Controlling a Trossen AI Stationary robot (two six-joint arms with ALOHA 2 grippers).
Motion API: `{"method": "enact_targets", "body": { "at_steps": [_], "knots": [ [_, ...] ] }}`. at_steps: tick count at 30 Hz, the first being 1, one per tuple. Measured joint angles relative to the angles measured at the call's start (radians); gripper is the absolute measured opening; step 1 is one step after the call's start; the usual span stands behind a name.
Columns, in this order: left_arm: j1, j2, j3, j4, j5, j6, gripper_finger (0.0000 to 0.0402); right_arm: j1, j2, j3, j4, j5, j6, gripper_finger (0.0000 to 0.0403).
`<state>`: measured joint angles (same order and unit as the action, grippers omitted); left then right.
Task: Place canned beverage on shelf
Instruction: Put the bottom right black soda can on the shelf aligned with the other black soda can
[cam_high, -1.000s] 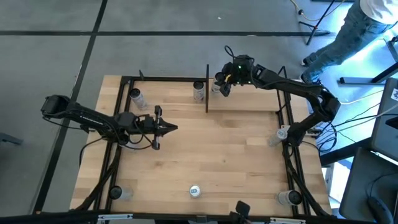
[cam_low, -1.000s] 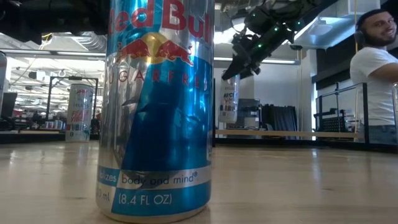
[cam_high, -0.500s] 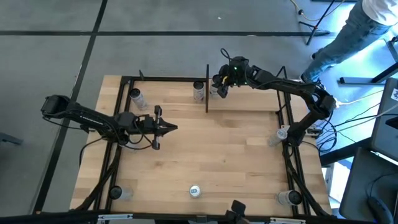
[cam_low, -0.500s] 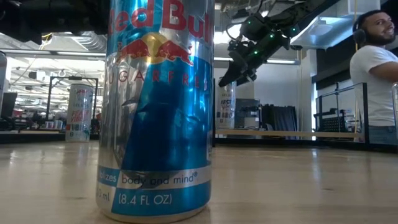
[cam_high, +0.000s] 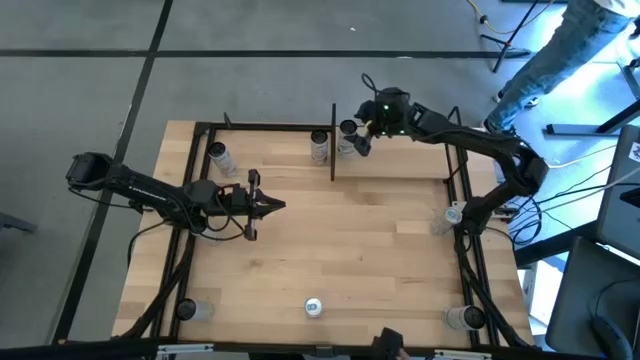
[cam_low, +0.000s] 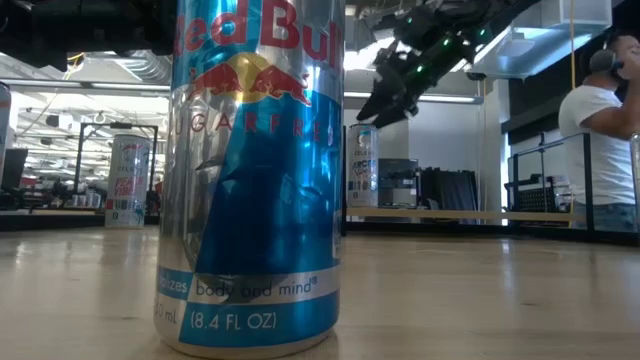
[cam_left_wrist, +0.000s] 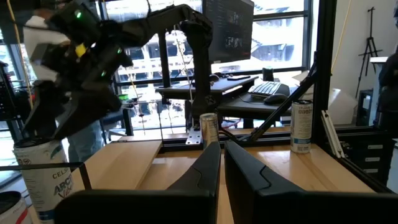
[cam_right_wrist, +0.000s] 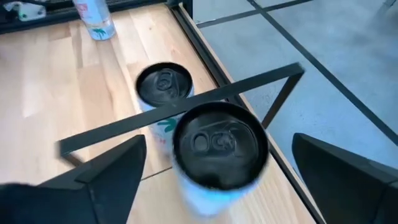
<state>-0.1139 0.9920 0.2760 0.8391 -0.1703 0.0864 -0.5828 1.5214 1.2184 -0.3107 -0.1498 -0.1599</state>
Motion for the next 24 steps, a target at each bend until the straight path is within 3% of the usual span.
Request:
{"method": "enact_targets", "body": {
  "at_steps": [7, 14, 20, 24],
  "knots": [
    [0.000, 0.000, 0.000, 0.000, 0.000, 0.000, 0.0011, 0.092, -0.174, 0.038, -0.239, 0.027, 0.000, 0.0354],
    [0.000, 0.002, 0.000, 0.002, 0.005, -0.024, 0.0011, 0.279, -0.316, 0.040, -0.434, 0.071, 0.069, 0.0353],
    [0.000, 0.002, 0.000, 0.002, 0.007, -0.026, 0.0011, 0.474, -0.359, 0.040, -0.529, 0.071, 0.155, 0.0353],
    [0.000, 0.002, 0.000, 0.018, 0.008, -0.025, 0.0011, 0.588, -0.362, 0.040, -0.636, 0.146, 0.212, 0.0353]
  ]
}}
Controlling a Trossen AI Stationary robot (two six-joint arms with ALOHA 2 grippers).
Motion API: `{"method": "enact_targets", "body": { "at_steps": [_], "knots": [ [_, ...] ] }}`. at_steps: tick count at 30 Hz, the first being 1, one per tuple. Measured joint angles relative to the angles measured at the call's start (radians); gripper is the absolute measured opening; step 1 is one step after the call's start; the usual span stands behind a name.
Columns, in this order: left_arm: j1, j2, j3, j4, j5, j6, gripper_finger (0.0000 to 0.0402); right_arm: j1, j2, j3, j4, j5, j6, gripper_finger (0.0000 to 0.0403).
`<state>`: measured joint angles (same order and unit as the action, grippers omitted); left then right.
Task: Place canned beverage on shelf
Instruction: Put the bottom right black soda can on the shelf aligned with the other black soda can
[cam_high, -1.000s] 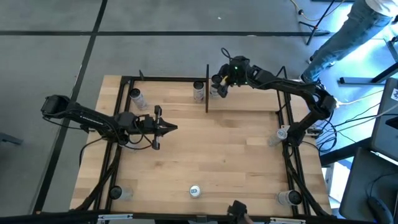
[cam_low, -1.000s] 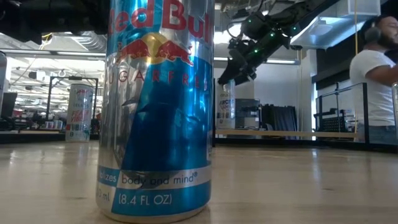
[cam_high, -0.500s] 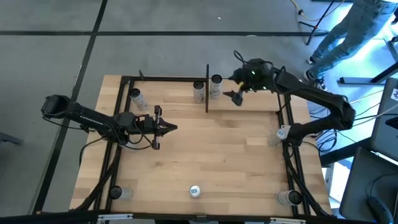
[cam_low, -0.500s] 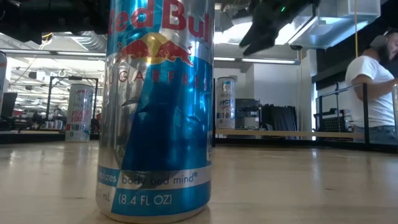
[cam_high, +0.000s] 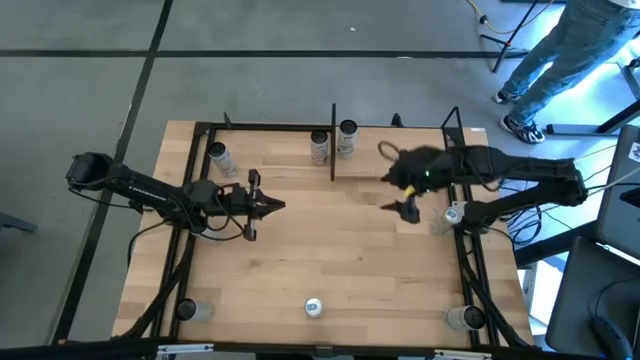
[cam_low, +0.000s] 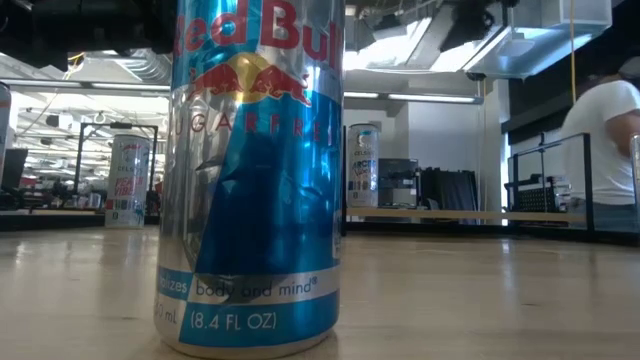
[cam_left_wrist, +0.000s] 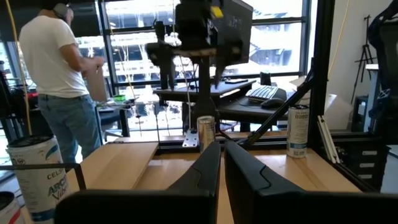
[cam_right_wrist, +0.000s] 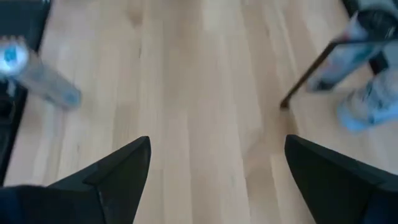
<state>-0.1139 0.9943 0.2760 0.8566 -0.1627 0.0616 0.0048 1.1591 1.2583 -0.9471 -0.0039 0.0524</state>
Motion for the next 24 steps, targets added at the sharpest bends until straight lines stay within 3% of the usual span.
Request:
{"method": "enact_targets", "body": {
  "at_steps": [4, 12, 24],
  "knots": [
    [0.000, 0.000, 0.000, 0.017, 0.000, 0.000, 0.0011, 0.096, 0.000, 0.000, -0.084, 0.081, 0.092, 0.0353],
    [0.000, 0.000, 0.000, 0.019, 0.000, 0.000, 0.0011, 0.304, 0.000, 0.000, -0.157, 0.136, 0.318, 0.0353],
    [0.000, 0.001, 0.000, 0.039, 0.000, 0.001, 0.0011, 0.702, 0.001, -0.001, -0.268, 0.222, 0.870, 0.0353]
  ]
}}
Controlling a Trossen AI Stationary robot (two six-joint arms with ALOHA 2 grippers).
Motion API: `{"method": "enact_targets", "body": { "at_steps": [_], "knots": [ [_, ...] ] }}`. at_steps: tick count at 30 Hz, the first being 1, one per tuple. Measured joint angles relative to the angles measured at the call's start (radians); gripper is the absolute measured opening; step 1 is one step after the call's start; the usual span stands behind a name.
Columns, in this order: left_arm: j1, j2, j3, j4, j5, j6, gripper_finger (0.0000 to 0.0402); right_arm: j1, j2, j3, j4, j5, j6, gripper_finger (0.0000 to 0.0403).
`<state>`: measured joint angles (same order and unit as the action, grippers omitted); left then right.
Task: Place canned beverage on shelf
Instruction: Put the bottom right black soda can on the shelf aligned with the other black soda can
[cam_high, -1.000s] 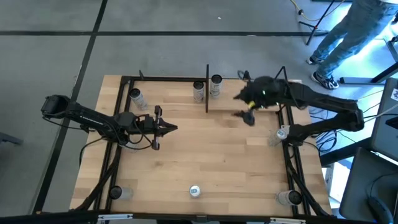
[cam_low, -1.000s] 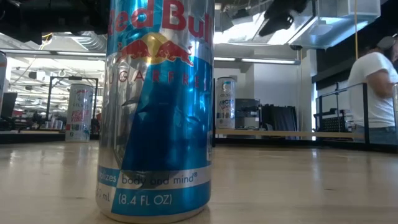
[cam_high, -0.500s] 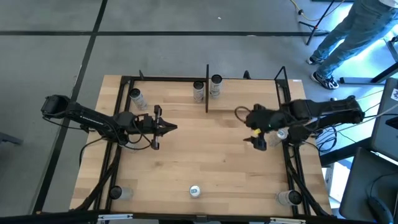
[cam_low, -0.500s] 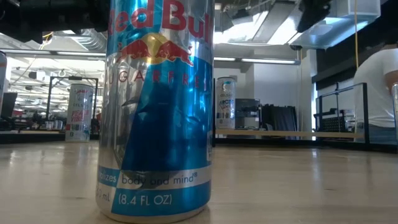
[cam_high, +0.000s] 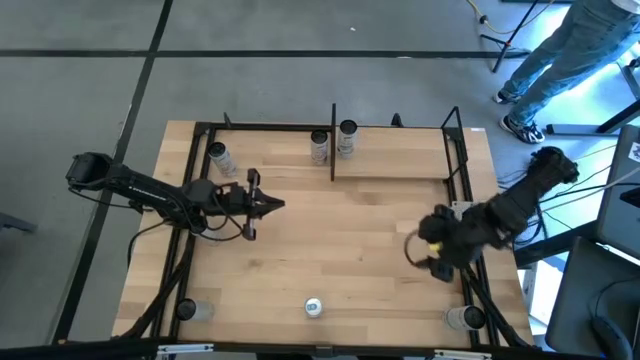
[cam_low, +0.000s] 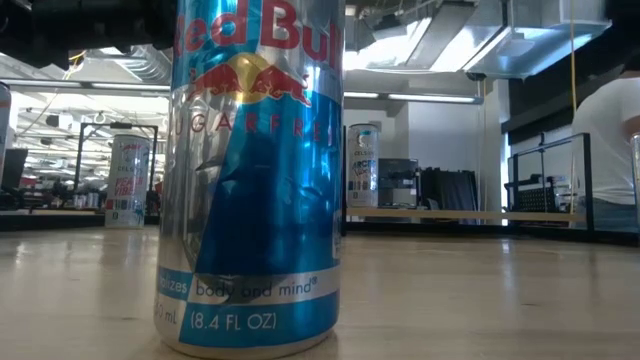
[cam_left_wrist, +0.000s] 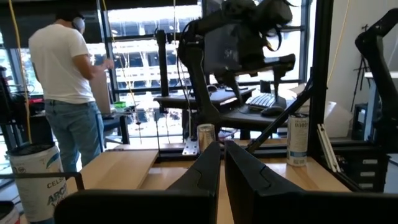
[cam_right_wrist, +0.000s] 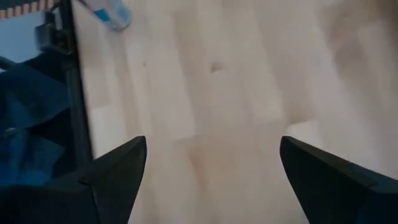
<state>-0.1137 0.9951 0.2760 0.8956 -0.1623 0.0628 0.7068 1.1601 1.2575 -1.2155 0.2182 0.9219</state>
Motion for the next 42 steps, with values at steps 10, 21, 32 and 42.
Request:
{"method": "enact_targets", "body": {
  "at_steps": [10, 21, 32, 42],
  "knots": [
    [0.000, 0.000, 0.000, 0.038, 0.000, 0.000, 0.0011, 0.251, 0.022, 0.000, 0.002, -0.006, 0.476, 0.0353],
    [0.000, 0.000, 0.000, 0.070, 0.000, 0.003, 0.0011, 0.377, 0.120, 0.000, -0.014, -0.243, 0.943, 0.0353],
    [0.000, 0.000, 0.000, 0.072, 0.016, -0.006, 0.0011, 0.426, 0.238, 0.000, 0.035, -0.398, 1.045, 0.0353],
    [0.000, 0.000, 0.000, 0.072, 0.023, -0.006, 0.0011, 0.426, 0.304, -0.001, 0.045, -0.502, 1.042, 0.0353]
  ]
}}
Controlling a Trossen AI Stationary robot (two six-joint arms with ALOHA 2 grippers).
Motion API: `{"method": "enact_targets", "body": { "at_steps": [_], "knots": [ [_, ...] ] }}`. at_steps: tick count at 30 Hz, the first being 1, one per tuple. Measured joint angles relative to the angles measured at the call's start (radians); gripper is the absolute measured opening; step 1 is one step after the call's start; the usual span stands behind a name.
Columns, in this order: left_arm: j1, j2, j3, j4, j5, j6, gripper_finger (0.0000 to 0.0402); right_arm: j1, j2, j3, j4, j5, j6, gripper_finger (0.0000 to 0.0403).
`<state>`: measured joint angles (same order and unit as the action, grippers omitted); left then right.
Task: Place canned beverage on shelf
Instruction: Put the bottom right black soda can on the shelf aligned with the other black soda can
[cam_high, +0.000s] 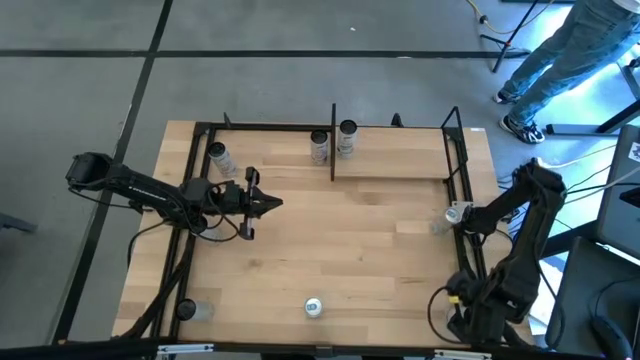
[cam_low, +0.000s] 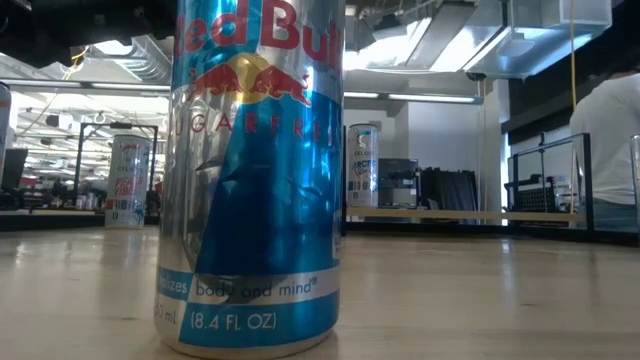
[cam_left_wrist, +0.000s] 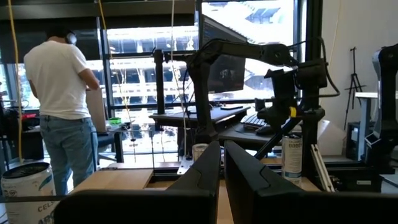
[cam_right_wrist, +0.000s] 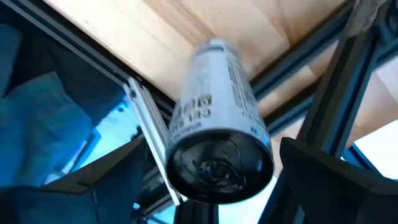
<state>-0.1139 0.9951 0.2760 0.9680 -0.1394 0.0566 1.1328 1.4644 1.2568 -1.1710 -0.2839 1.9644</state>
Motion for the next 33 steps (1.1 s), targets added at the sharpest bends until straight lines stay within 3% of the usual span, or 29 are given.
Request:
{"method": "enact_targets", "body": {
  "at_steps": [7, 14, 22, 33],
  "knots": [
    [0.000, 0.000, 0.000, 0.000, 0.000, 0.002, 0.0011, -0.016, 0.052, 0.000, 0.000, -0.050, -0.009, 0.0339],
    [0.000, 0.000, 0.000, -0.001, 0.003, 0.005, 0.0011, -0.092, 0.072, 0.001, 0.017, -0.083, -0.124, 0.0220],
    [0.000, 0.000, 0.000, -0.001, 0.003, 0.005, 0.0011, -0.230, 0.070, 0.002, 0.024, -0.049, -0.364, 0.0216],
    [0.000, 0.000, 0.000, -0.002, 0.003, 0.004, 0.0011, -0.591, 0.070, 0.016, 0.018, 0.046, -0.942, 0.0216]
  ]
}}
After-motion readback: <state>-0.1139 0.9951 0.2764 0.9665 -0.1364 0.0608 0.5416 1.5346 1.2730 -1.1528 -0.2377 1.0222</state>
